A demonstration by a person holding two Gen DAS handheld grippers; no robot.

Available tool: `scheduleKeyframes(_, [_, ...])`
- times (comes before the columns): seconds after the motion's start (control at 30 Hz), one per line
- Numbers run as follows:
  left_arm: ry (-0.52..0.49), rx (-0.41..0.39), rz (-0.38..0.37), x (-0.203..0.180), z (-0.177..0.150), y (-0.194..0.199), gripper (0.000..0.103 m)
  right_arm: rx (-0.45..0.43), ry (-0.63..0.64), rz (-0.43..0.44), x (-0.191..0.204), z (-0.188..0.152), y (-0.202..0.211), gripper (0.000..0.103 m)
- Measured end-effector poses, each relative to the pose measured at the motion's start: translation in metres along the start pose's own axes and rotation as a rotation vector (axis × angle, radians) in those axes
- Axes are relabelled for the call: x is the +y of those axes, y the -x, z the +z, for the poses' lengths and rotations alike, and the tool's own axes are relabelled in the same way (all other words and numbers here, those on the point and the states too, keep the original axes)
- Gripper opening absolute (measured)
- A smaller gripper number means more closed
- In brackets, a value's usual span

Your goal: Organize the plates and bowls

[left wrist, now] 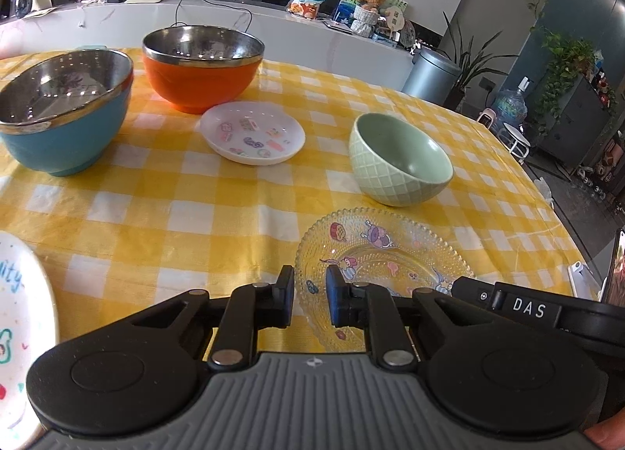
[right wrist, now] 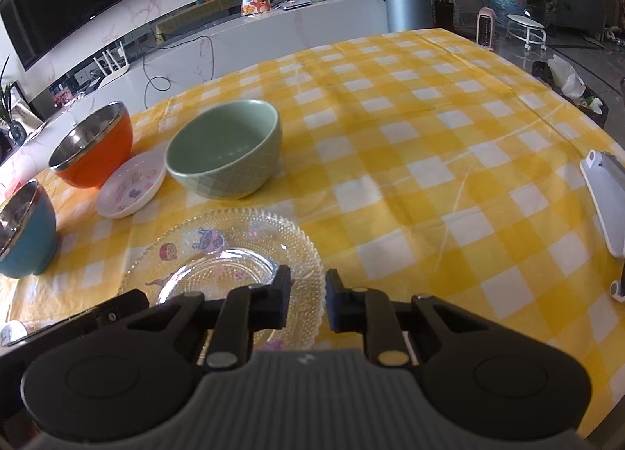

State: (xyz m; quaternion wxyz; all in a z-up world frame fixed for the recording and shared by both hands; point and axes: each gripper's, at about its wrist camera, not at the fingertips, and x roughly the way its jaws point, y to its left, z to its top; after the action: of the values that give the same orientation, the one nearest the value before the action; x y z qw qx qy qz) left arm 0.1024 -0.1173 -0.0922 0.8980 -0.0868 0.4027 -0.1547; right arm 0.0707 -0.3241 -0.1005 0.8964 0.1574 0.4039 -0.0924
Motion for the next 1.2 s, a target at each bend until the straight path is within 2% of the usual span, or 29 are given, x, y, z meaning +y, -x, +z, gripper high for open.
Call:
scheduleKeyframes(0.7, [0.048,-0.080,0.082,0.056,-0.004,0.069,0.018,0.032,0.038,0.211,0.047,-0.026,0.020,0.015])
scheduleKeyframes(0.93, [0.084,-0.113,0.132,0.085,-0.009,0.094,0.018,0.024,0.111,0.265,0.081,-0.038,0.028,0.015])
scheduleKeyframes(1.2, [0.149,-0.158,0.198,0.127,-0.017,0.125,0.018,0.059,0.150,0.364,0.126,-0.056,0.027,0.015])
